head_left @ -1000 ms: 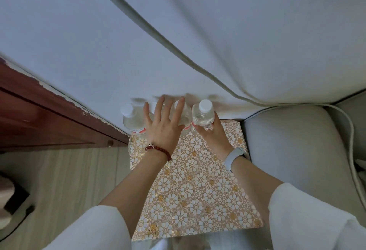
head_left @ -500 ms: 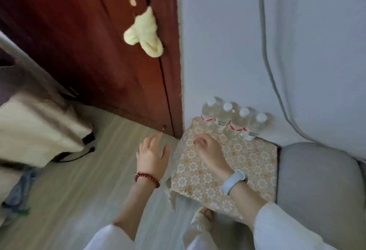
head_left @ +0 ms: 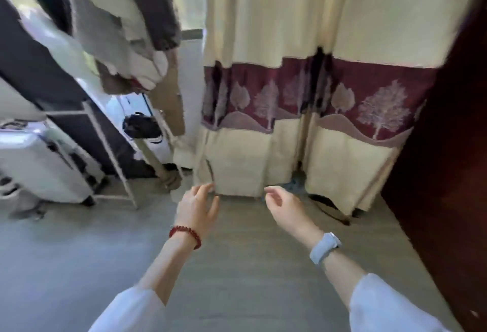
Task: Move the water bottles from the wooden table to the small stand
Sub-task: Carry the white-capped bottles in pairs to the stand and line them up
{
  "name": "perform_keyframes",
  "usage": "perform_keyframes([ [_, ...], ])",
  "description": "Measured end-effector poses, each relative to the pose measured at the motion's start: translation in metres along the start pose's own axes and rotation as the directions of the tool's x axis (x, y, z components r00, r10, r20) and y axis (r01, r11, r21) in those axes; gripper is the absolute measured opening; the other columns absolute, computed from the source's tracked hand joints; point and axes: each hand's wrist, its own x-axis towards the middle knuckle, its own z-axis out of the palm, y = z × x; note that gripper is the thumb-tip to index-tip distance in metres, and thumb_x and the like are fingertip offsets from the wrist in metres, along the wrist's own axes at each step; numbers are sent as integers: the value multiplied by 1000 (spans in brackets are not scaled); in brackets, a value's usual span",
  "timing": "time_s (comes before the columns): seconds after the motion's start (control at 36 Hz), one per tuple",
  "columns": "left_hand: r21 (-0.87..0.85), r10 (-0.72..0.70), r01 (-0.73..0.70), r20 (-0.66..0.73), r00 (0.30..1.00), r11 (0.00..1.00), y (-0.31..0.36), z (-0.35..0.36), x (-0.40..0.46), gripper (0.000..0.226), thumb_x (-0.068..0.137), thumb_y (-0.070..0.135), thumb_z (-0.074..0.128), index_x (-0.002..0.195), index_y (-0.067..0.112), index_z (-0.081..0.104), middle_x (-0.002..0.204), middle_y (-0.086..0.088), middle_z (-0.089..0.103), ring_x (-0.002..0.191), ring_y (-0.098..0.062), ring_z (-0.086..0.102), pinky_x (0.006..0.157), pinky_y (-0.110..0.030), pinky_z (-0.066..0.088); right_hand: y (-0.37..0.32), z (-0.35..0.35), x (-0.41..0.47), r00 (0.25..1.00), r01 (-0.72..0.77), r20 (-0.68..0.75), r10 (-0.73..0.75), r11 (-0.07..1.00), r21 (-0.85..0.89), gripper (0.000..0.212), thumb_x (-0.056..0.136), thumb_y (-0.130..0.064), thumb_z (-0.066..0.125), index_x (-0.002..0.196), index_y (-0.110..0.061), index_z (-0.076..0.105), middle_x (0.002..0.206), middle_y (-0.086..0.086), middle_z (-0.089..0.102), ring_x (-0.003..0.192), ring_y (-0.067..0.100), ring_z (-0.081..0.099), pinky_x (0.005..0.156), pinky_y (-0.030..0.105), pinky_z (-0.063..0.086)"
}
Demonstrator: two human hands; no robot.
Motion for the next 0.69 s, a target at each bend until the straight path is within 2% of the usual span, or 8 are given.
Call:
perform_keyframes([
  [0.14,33,-270,282,-197,942,959,-137,-104,-25,35,88,21,56,121,8,55,121,-14,58,115,-31,50,96,-40,41,-110,141,35,941,182,297,-164,983,-34,27,93,-15,47,116,-8,57,116,12,64,109,24,58,90,27,42],
  [0.22,23,-414,435,-270,870,900,-207,-153,-47,36,89,22,54,122,8,54,124,-13,56,115,-30,51,96,-39,41,-161,224,49,865,298,428,-262,955,-16,25,91,-12,49,113,-6,59,108,12,65,101,25,60,86,27,42],
  [0.31,-2,-521,552,-330,787,834,-272,-192,-63,36,89,24,53,123,10,53,125,-11,56,116,-28,51,97,-39,42,-205,304,63,767,390,553,-327,921,4,25,92,-14,48,113,-9,59,101,6,62,95,20,58,80,23,40],
  [0.44,-26,-613,666,-422,668,745,-372,-257,-60,34,89,23,53,121,10,55,123,-9,58,116,-25,51,97,-36,39,-280,431,96,632,483,673,-383,875,44,28,93,-18,45,116,-11,58,114,10,63,98,19,58,76,24,43],
  [0.56,-83,-676,742,-486,553,666,-446,-318,-35,32,89,21,53,118,8,57,121,-11,59,115,-25,52,98,-35,39,-351,525,126,528,540,750,-399,839,66,28,93,-21,44,116,-14,58,115,8,64,105,22,58,87,29,45],
  [0.69,-149,-706,780,-551,445,608,-522,-389,-18,30,89,20,53,116,9,58,117,-10,60,110,-24,55,93,-30,40,-443,630,143,410,605,795,-447,786,129,27,92,-19,45,114,-12,59,113,11,65,102,24,59,81,24,40],
])
